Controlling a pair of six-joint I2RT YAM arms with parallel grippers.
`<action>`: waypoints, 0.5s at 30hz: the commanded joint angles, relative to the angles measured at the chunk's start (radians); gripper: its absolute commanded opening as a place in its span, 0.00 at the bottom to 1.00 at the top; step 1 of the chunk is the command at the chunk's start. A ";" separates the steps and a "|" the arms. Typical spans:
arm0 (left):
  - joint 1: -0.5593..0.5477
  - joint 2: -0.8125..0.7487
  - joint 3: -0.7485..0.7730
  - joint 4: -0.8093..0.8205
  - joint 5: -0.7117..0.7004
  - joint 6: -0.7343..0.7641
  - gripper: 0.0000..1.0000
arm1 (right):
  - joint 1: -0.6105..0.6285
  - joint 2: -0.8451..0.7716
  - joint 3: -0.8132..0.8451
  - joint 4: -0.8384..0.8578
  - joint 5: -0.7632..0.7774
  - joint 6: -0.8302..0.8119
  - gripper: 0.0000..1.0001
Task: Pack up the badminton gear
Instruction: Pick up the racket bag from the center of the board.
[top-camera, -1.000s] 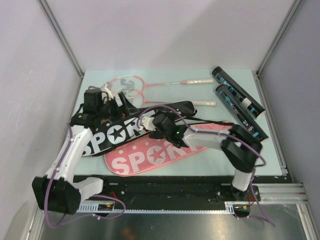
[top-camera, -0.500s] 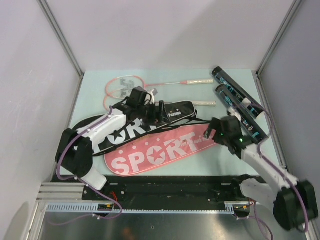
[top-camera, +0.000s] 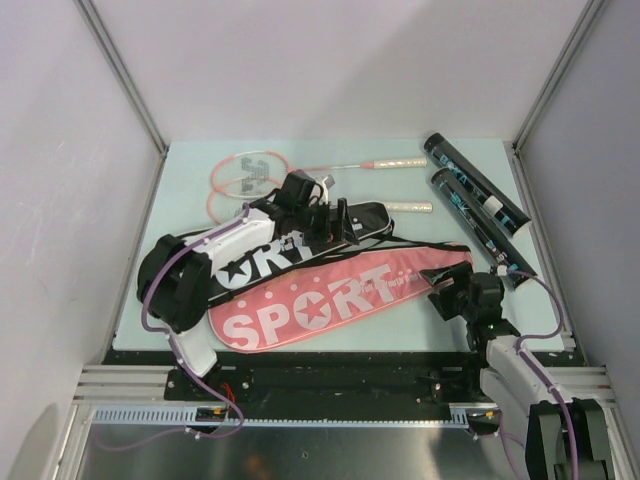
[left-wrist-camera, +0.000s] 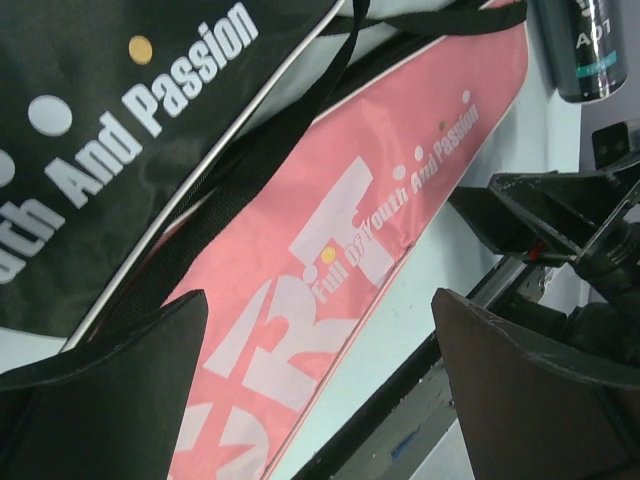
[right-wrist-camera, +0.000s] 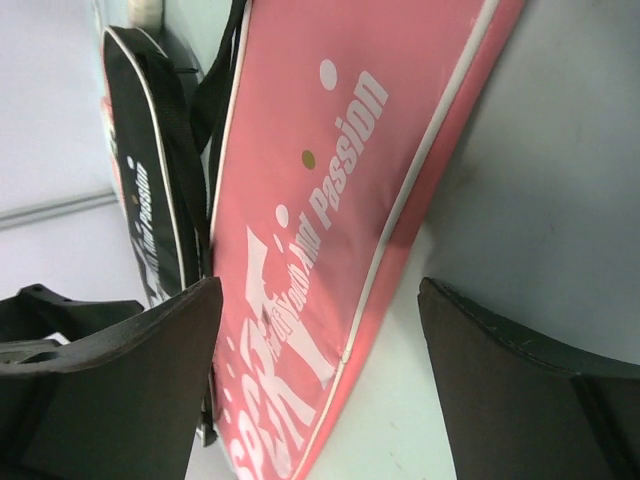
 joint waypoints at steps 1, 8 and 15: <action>-0.015 0.019 0.070 0.025 -0.003 0.009 0.99 | 0.027 0.038 -0.066 0.120 0.090 0.123 0.80; -0.019 0.016 0.036 0.023 -0.054 0.021 0.99 | 0.111 0.211 -0.065 0.218 0.298 0.142 0.70; -0.026 0.036 0.070 -0.030 -0.100 0.045 0.93 | 0.173 0.197 -0.082 0.319 0.409 0.149 0.33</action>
